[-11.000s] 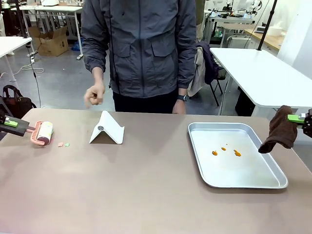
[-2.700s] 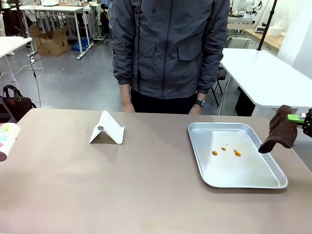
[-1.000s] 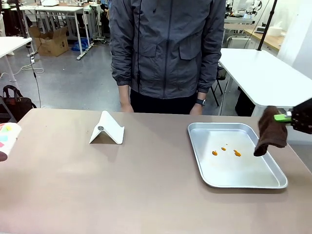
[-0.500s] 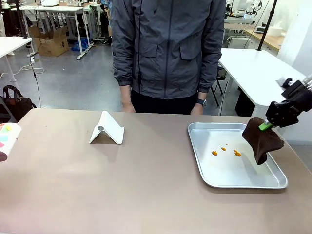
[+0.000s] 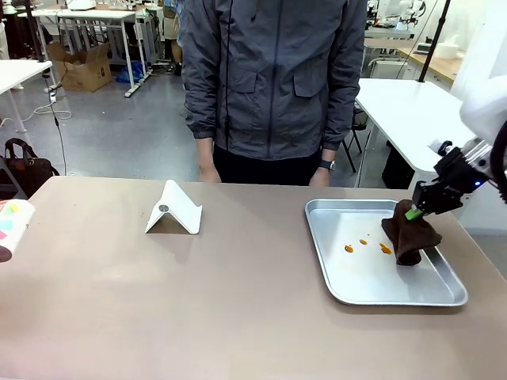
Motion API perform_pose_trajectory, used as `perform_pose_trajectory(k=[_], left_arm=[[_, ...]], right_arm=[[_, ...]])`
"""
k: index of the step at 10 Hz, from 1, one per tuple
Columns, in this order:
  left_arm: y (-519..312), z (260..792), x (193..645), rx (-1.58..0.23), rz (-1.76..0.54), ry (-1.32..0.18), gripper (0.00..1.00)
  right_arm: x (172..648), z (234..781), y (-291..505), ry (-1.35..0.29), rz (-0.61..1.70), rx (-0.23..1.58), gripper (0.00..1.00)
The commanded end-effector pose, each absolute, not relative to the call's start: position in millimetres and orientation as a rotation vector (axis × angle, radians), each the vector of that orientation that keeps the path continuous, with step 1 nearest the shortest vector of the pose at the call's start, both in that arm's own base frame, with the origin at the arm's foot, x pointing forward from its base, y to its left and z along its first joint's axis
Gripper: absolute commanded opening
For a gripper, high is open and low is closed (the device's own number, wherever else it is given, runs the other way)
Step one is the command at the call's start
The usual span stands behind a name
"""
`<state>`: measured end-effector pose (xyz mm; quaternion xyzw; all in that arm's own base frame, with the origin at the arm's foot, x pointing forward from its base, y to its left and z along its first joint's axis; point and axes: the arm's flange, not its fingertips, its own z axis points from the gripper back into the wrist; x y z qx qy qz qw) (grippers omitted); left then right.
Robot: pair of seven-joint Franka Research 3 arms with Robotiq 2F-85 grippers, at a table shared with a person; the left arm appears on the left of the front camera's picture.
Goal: Clean the surface of the table.
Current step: Clean the area not pointed to by the person.
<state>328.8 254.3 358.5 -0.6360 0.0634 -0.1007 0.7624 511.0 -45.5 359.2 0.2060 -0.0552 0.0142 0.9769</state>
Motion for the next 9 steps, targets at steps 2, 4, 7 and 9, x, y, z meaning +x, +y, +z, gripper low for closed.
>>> perform_pose_trajectory(k=[2,4,7,9], left_arm=[[252.2,361.9,324.9,-1.38,-0.223,0.143,0.22],[252.2,361.9,324.9,-1.38,-0.223,0.143,0.22],[252.2,361.9,324.9,-1.38,-0.223,0.143,0.22],[252.2,361.9,324.9,-1.38,-0.223,0.143,0.22]], right_arm=[[520.1,328.7,-27.5,-0.168,0.065,0.5,0.0],[524.8,312.4,-16.7,-0.156,0.069,0.572,0.0],[531.0,297.1,8.8,-0.098,0.133,0.67,0.0],[533.0,288.7,31.0,-0.058,0.184,0.721,0.0]])
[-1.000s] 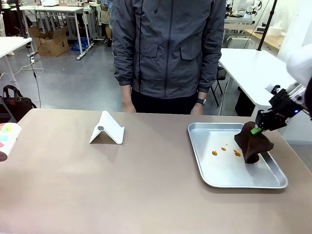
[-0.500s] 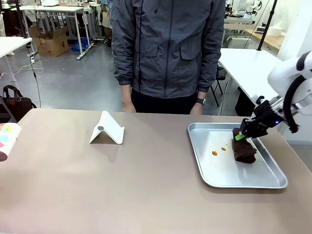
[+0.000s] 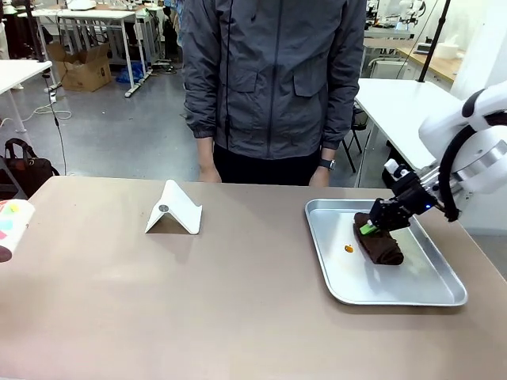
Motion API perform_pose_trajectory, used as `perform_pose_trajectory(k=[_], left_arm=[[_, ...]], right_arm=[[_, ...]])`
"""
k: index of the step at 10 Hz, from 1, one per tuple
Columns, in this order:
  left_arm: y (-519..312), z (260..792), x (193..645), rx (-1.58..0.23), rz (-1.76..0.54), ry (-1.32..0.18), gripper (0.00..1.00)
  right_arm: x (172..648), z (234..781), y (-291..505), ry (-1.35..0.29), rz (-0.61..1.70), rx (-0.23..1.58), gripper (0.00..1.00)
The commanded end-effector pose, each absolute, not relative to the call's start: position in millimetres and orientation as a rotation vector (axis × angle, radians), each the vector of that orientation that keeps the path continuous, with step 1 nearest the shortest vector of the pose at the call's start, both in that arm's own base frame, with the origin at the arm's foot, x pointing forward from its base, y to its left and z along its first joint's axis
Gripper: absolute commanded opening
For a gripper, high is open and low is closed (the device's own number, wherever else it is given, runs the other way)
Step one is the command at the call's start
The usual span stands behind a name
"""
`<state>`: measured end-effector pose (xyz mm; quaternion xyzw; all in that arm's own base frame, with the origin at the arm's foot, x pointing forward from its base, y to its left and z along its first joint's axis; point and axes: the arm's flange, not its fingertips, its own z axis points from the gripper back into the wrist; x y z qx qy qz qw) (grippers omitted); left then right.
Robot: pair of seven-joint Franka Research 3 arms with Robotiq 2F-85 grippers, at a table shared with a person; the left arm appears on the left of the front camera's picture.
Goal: Clean the surface of the table.
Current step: Clean the area not pointed to by the person.
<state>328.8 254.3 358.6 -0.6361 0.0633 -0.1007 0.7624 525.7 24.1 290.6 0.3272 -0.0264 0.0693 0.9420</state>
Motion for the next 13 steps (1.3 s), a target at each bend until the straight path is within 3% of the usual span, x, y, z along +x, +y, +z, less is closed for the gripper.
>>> perform_pose_trajectory(k=[1,4,7,13], left_arm=[[252.2,361.9,324.9,-1.38,-0.223,0.143,0.22],[252.2,361.9,324.9,-1.38,-0.223,0.143,0.22],[252.2,361.9,324.9,-1.38,-0.223,0.143,0.22],[252.2,361.9,324.9,-1.38,-0.223,0.143,0.22]], right_arm=[[532.4,286.3,42.1,-0.035,0.214,0.741,0.0],[523.0,282.3,76.8,0.027,0.32,0.763,0.0],[510.3,276.9,81.5,0.1,0.395,0.646,0.0],[513.3,285.2,13.9,-0.044,0.167,0.552,0.0]])
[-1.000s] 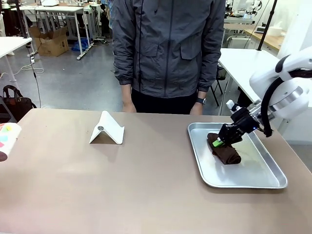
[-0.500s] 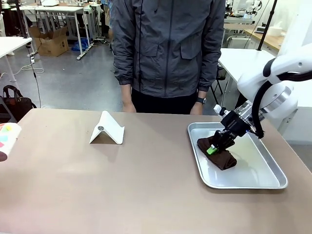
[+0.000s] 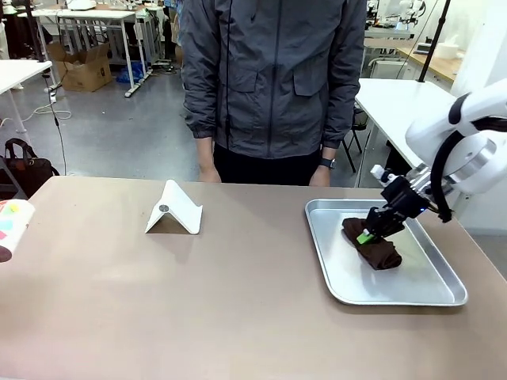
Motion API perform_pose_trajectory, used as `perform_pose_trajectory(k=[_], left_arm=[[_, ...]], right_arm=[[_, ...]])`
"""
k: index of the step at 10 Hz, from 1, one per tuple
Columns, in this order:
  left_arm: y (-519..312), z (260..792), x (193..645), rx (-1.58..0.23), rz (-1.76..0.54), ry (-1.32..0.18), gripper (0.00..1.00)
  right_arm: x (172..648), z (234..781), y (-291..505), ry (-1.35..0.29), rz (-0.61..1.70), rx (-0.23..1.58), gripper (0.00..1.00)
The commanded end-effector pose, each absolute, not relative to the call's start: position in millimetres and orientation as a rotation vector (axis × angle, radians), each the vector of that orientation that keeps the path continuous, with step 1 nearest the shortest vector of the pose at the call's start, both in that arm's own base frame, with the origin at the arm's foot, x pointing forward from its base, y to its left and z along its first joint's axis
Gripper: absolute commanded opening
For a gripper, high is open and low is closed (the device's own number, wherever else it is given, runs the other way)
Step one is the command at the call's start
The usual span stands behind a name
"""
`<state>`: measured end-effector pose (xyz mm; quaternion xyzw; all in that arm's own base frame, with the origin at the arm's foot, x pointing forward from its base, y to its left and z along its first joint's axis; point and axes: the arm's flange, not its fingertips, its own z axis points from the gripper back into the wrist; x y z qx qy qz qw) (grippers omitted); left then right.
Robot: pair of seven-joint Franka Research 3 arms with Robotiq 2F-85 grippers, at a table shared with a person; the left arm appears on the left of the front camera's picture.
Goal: Clean the surface of the table.
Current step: Clean the area not pointed to by the person.
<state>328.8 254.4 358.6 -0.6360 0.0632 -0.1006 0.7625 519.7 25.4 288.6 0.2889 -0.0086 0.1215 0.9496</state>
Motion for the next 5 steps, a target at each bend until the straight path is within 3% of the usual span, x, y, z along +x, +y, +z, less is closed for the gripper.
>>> perform_pose_trajectory(k=[1,5], left_arm=[[252.2,361.9,324.9,-1.38,-0.223,0.143,0.22],[252.2,361.9,324.9,-1.38,-0.223,0.143,0.22]], right_arm=[[511.3,285.8,1.0,-0.062,0.126,0.565,0.0],[501.5,296.4,-35.8,-0.172,-0.049,0.722,0.0]])
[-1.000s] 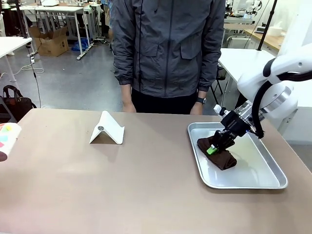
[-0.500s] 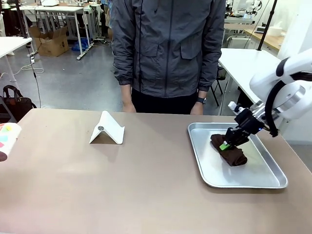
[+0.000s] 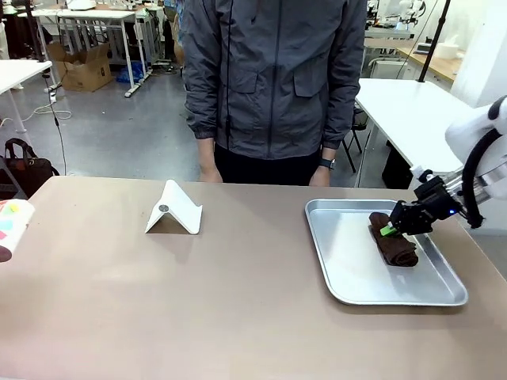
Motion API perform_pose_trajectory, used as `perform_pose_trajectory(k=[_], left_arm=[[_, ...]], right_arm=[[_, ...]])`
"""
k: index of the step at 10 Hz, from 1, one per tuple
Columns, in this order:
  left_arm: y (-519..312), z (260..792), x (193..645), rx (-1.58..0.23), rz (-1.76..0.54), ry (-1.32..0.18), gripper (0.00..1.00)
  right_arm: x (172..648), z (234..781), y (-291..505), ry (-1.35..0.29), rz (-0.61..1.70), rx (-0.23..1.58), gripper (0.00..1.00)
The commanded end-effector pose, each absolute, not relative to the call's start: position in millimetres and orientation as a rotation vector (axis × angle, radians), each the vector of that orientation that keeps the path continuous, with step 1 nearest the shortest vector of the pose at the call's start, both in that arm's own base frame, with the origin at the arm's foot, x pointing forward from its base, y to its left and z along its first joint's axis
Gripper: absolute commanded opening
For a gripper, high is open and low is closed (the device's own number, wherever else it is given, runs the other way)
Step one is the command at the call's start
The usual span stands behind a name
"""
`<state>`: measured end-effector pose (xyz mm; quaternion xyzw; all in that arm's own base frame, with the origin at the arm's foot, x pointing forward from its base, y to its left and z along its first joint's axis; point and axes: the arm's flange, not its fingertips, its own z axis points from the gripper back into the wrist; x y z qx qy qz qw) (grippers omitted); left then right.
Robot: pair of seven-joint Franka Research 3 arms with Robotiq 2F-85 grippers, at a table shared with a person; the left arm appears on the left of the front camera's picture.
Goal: Clean the surface of the table.
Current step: Clean the area not pointed to by the person.
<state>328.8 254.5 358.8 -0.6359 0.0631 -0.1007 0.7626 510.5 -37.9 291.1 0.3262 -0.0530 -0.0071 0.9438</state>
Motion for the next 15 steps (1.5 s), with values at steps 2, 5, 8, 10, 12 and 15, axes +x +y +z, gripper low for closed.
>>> perform_pose_trajectory(k=[2,5,8,10,12,15], left_arm=[[252.2,361.9,324.9,-1.38,-0.223,0.143,0.22],[252.2,361.9,324.9,-1.38,-0.223,0.143,0.22],[252.2,361.9,324.9,-1.38,-0.223,0.143,0.22],[252.2,361.9,324.9,-1.38,-0.223,0.143,0.22],[252.2,361.9,324.9,-1.38,-0.223,0.143,0.22],[252.2,361.9,324.9,-1.38,-0.223,0.143,0.22]], right_arm=[[494.6,312.6,-42.8,-0.24,-0.124,0.973,0.0],[477.2,336.1,-45.6,-0.099,-0.13,1.329,0.0],[433.5,371.7,-48.9,0.092,-0.01,1.566,0.0],[403.8,384.1,-56.6,0.129,0.047,1.533,0.0],[383.3,383.8,-66.6,0.079,0.058,1.48,0.0],[388.1,383.9,-69.1,0.115,0.051,1.501,0.0]])
